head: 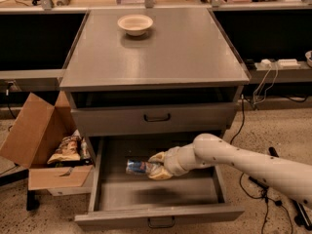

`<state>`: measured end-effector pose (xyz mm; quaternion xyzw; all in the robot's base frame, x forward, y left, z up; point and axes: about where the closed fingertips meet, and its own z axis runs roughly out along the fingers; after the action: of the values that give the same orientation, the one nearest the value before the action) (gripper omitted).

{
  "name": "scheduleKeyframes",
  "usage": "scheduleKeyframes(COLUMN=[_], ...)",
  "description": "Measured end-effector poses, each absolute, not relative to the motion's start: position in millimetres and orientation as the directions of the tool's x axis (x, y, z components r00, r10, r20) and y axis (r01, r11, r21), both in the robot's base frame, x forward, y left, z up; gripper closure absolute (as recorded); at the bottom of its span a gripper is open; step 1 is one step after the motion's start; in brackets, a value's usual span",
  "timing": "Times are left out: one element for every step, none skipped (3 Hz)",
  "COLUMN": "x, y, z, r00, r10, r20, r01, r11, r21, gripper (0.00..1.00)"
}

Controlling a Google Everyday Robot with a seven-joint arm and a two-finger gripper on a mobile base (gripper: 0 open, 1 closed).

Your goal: Pick redbull can from middle drawer and place on counter

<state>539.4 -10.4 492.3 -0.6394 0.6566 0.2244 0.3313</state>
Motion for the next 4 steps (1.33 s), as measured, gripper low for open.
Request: scheduleKeyframes(x=[540,539,515,545], y=[-55,-73,-59,-77], z=[547,568,482,457], r00=[0.099,0.125,-0.144,-0.318], r10=[-0.630,-0.606,-0.519,-0.468], r20=[-0.770,-0.786,-0.842,-0.825], r01=[-0.966,-0.955,-0.984,-0.947], r11=[0.124,0.142,0.163,0.198], r21=[-0.225,-0.261,0.068,0.253], gripper=[1.00,1.00,1.00,1.00])
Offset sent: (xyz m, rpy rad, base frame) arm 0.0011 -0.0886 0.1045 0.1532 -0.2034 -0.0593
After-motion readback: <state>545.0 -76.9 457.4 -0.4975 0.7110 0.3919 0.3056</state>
